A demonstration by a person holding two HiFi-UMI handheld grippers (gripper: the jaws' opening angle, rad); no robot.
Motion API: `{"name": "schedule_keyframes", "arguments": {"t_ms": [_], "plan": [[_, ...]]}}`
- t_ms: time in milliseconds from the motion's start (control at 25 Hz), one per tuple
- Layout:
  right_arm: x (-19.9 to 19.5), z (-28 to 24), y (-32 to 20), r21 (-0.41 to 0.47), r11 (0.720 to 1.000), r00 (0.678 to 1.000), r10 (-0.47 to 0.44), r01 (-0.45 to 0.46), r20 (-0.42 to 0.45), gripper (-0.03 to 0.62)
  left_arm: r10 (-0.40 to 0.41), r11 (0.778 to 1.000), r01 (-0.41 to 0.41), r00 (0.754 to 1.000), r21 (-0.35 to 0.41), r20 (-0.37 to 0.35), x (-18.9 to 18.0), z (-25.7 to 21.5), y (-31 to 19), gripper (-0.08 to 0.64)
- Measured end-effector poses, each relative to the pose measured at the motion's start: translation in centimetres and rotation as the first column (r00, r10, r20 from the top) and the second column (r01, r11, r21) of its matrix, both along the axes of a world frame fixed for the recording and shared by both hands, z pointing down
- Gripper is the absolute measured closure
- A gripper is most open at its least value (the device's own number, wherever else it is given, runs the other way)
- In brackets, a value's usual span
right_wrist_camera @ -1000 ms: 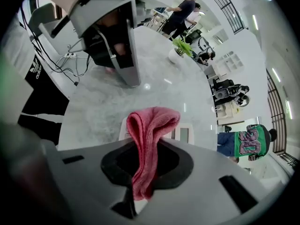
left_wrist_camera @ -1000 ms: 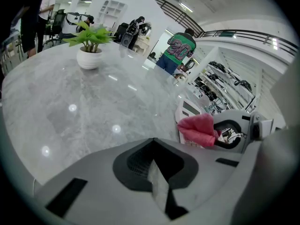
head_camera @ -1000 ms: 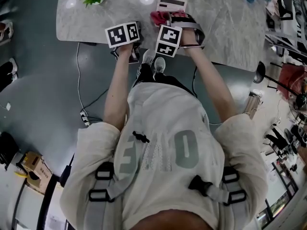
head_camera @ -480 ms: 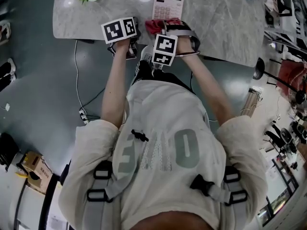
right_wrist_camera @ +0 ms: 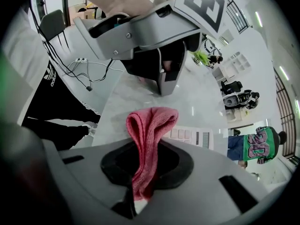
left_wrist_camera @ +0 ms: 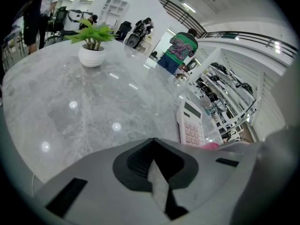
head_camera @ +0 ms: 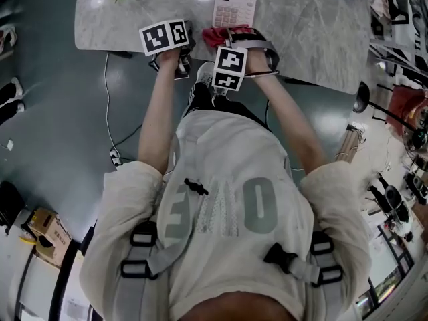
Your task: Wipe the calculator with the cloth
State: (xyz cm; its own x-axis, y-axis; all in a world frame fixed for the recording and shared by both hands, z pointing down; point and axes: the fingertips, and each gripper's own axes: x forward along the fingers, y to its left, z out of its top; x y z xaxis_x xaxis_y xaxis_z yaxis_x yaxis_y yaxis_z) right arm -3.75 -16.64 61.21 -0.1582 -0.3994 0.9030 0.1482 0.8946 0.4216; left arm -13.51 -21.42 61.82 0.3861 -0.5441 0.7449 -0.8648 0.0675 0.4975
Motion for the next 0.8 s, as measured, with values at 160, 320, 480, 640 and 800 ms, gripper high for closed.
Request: {"name": "schedule_keyframes", "arguments": {"t_ms": [160,320,480,640,800], "plan": [[-0.3,-2.7,-2.5,0.073,0.997,0.999,0.012,-0.015,0.040,0.537,0.007,0.997,-0.013,0.997,0.076,0.079,-1.2,-2.9,-1.5,0.540],[0.3,-9.0,-7.9,0.185,0.975,0.982,0.097,-0.127,0.159,0.537,-0.005,0.950,-0.035,0.992,0.311,0.127,-1.2,-11.4,-6.6,0.540],[2.2,-16.7,-10.3,0.234,0.936,0.919,0.172,-0.265,0.355,0.537,-0.046,0.808,-0.072,0.982,0.584,0.184,0.2,-21.9,-8.5,0.540],[4.8,-25.0,-10.9,0.257,0.864,0.775,0.210,-0.432,0.596,0.537,-0.098,0.628,-0.097,0.974,0.772,0.203,1.9,-30.9,-7.4,0.540],[8.8,-31.5,-9.7,0.231,0.761,0.560,0.202,-0.606,0.804,0.537,-0.149,0.468,-0.179,0.949,0.865,0.277,3.6,-36.5,-4.8,0.540]]}}
